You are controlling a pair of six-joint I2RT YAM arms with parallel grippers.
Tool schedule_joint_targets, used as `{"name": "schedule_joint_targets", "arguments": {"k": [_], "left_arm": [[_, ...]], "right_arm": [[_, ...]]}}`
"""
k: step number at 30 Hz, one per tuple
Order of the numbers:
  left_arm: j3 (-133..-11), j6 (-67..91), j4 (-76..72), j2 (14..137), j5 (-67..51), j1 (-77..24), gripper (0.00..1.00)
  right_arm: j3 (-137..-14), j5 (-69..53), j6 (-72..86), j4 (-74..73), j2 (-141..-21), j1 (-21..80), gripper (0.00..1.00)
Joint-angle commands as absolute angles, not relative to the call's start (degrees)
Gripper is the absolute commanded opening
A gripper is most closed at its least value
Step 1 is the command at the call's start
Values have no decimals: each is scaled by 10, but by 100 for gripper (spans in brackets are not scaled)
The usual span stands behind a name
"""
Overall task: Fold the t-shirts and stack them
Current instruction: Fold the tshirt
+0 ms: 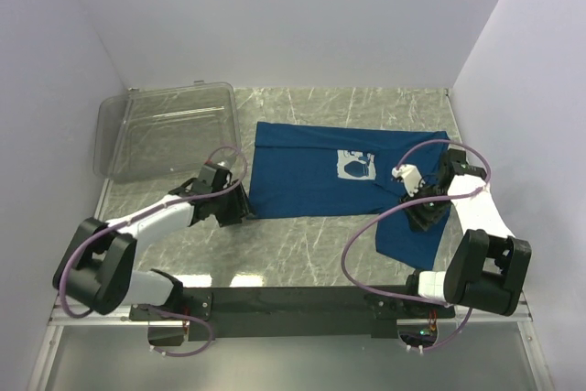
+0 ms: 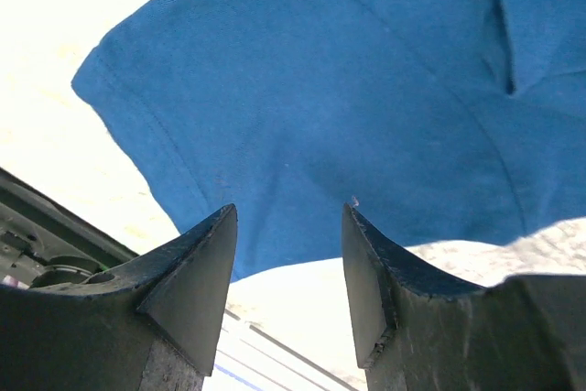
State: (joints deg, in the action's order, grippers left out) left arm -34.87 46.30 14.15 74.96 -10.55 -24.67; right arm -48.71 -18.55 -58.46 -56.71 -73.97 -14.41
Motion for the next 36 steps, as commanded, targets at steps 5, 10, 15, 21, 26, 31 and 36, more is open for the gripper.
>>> {"name": "schedule_joint_targets", "arguments": {"k": [5,10,15,21,26,31,36], "left_arm": [[-379,484,124,804,-50,-260,53],[-400,475,118,831,-37,-262,53],[-413,466,127,858,-40,-269,42],[-404,456,140,835,-40,-271,11],[-405,442,142,835,-52,-272,1],[-401,430,129,844,-71,-271,0],[-407,424,144,860,-83,-272,1]], "right_arm": [[-473,-226,-620,-609,-726,-148,57],[-457,-216,-641,-621,-718,-149,56],[-449,-198,-649,-621,-703,-148,57],[-468,-166,-637,-621,-703,-148,57],[-492,-120,-592,-608,-716,-144,56],[-496,-81,-600,-606,-694,-144,57],[-480,-36,-639,-591,-665,-144,57]]}}
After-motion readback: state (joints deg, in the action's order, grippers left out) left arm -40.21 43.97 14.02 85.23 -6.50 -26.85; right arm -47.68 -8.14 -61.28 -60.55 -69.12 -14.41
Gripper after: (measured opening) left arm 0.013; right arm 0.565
